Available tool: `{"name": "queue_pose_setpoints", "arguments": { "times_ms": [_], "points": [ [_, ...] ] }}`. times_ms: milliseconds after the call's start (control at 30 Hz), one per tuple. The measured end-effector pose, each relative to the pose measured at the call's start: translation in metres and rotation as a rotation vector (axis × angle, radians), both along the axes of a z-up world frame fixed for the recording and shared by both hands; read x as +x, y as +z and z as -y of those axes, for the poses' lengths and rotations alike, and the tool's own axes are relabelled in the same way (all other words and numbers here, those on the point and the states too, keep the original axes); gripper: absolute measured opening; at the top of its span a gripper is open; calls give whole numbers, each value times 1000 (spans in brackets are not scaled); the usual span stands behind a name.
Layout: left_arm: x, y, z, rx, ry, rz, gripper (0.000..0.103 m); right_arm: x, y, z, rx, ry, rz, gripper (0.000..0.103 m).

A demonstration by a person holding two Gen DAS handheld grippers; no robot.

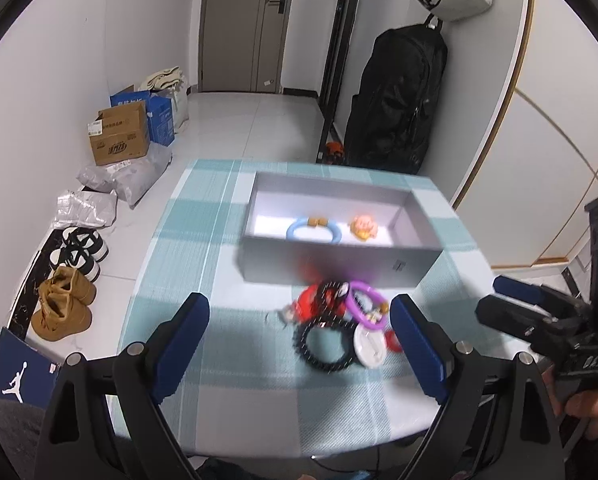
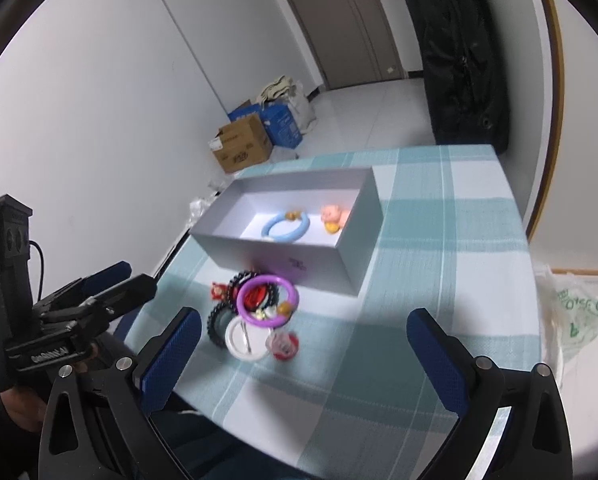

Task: Organize jewelry

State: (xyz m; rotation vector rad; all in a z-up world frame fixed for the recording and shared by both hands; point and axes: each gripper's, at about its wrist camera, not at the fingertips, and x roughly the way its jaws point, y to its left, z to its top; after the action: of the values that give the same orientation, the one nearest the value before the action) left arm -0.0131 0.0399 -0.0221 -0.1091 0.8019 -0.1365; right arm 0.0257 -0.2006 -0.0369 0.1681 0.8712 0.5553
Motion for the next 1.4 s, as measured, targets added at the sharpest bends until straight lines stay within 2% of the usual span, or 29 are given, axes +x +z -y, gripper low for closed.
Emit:
{"name": "queue_pose_setpoints", "arguments": {
  "times_ms": [100,300,367,500,533,633,800,867,933,1267,1400],
  "points": [
    [-2,-11,-3,11,-1,-32,89,-6,-4,-7,-18,27,-5,103],
    [-2,-21,-11,-17,4,-74,89,-8,-17,-26,-77,83,-32,102],
    [-1,-23,-13,-24,8,-84,89,-5,-23,-29,-83,95,-50,89],
    [1,-29,-16,-31,12,-110,89,-1,-36,-39,-100,119,-93,72],
    [2,-30,-17,-34,12,-115,89,0,-39,-40,-107,123,-98,65],
    [1,-32,-18,-19,27,-114,89,2,-43,-44,-134,120,-100,57],
    [1,-32,-15,-54,-23,-102,89,9,-49,-43,-112,117,-129,35],
    [1,-31,-11,-73,-54,-99,89,11,-50,-44,-113,125,-142,22],
    [2,-30,-6,-98,-89,-100,89,13,-51,-45,-116,123,-142,16],
    [10,-36,21,-126,-191,-147,89,14,-41,-28,-62,83,-132,16],
    [15,-40,31,-86,-198,-158,88,16,-37,-17,-43,47,-136,16]
  ]
}}
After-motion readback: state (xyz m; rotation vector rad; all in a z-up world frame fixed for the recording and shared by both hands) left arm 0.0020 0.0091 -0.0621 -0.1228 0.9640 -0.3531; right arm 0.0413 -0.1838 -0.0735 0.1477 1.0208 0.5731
